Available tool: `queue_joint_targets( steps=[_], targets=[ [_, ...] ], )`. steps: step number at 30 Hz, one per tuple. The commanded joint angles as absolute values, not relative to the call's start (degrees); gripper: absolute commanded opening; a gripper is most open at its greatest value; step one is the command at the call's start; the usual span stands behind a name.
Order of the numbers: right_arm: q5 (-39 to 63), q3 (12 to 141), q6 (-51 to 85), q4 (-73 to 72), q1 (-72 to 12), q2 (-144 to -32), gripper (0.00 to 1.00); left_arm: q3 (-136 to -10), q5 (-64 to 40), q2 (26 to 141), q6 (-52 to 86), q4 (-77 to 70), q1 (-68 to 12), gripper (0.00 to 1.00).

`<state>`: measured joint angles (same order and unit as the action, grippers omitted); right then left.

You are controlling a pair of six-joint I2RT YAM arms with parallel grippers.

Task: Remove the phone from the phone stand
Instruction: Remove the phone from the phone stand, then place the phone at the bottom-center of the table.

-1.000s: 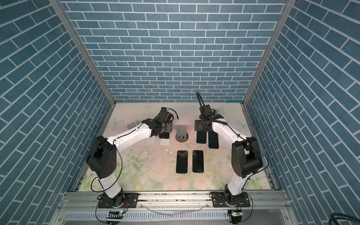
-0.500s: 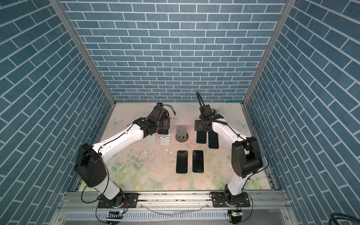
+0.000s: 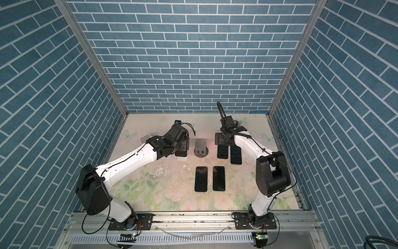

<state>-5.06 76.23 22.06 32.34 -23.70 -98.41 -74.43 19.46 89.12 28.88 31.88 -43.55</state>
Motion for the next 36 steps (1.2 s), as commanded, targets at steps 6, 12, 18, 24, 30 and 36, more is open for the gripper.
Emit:
queue_joint_targets(
  steps=[6,12,18,24,30,36],
  targets=[
    [-3.80,74.62,21.53,30.96,-23.53,-94.86,0.98,-69.17,19.66,85.96,35.00,33.80,-46.62,0.63],
    [-3.36,74.08,21.97,30.94,-23.55,-94.16,0.99,-65.53,14.73,86.26,39.04,32.12,-47.46,0.63],
    [-3.58,73.31,22.15,30.89,-23.51,-93.34,0.98,-62.30,10.07,87.19,42.58,31.61,-47.46,0.63],
    [-3.50,73.04,22.24,30.40,-23.54,-93.43,0.99,-62.34,6.82,89.55,43.67,32.56,-47.72,0.63],
    [-3.69,72.95,22.24,30.31,-23.56,-93.59,0.98,-63.36,6.51,92.10,44.55,36.02,-47.98,0.63],
    [-3.51,72.77,22.24,30.06,-23.51,-93.78,0.98,-63.85,5.46,93.90,44.69,37.72,-47.99,0.64]
  ],
)
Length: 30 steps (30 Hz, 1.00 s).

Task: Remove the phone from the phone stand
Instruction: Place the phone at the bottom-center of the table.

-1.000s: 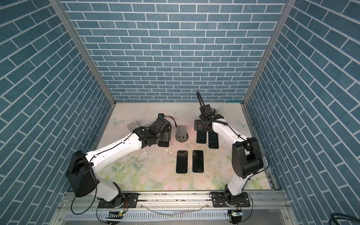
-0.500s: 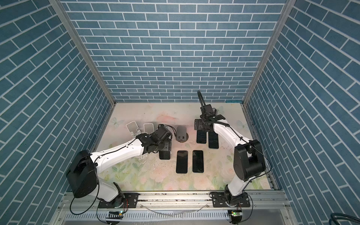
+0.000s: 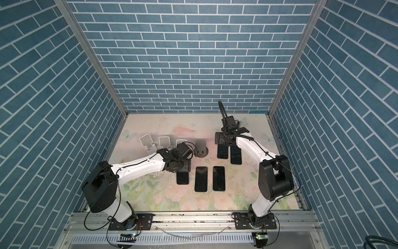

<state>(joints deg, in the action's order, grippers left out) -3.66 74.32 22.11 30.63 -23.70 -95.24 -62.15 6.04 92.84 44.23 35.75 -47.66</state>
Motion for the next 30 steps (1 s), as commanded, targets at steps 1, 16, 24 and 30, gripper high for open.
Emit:
queue_joint_targets(
  steps=[1,16,24,30],
  targets=[
    [-3.43,72.78,22.24,29.93,-23.54,-93.85,0.99,-64.07,5.07,94.45,44.74,37.84,-47.97,0.64],
    [-3.11,73.12,21.80,29.65,-23.55,-94.83,0.99,-66.87,0.00,100.81,42.93,39.86,-47.95,0.65],
    [-3.07,73.56,21.45,29.67,-23.49,-95.56,0.98,-68.51,-3.26,104.28,42.44,40.97,-47.81,0.66],
    [-3.67,73.48,21.10,29.54,-23.55,-95.80,0.98,-68.77,-5.01,106.19,42.74,41.06,-47.37,0.67]
  ],
)
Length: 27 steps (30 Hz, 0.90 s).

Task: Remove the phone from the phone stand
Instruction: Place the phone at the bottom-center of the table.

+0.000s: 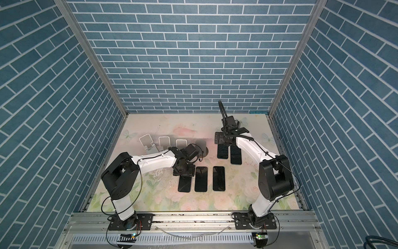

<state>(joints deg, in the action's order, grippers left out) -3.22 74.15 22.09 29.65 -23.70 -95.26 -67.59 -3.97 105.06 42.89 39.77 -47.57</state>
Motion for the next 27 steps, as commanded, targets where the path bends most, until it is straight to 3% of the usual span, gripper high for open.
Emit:
queue_joint_targets(
  steps=[1,27],
  targets=[
    [-3.72,73.32,21.03,29.53,-23.55,-95.72,0.99,-68.65,-5.39,106.45,42.80,41.03,-47.24,0.67],
    [-4.60,73.13,19.20,29.71,-23.42,-95.08,0.98,-66.80,-0.43,103.37,42.04,39.78,-46.14,0.88]
  ],
)
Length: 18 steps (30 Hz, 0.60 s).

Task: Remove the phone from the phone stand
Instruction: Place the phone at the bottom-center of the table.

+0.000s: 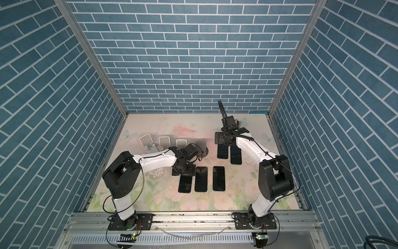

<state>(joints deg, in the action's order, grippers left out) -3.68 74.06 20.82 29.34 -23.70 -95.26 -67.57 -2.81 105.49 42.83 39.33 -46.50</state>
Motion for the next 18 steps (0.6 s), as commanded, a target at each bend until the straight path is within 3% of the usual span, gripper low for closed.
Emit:
queue_joint_targets(
  steps=[1,13,18],
  targets=[
    [-4.78,73.12,19.08,29.86,-23.47,-94.93,0.98,-66.73,-0.02,103.05,41.79,39.64,-46.15,0.88],
    [-3.50,74.15,19.69,30.97,-23.47,-95.56,0.99,-66.01,8.16,96.90,36.33,36.18,-46.23,0.99],
    [-3.84,74.75,20.04,31.76,-23.47,-94.95,0.98,-64.99,10.83,93.41,32.28,33.76,-46.40,1.00]
  ],
)
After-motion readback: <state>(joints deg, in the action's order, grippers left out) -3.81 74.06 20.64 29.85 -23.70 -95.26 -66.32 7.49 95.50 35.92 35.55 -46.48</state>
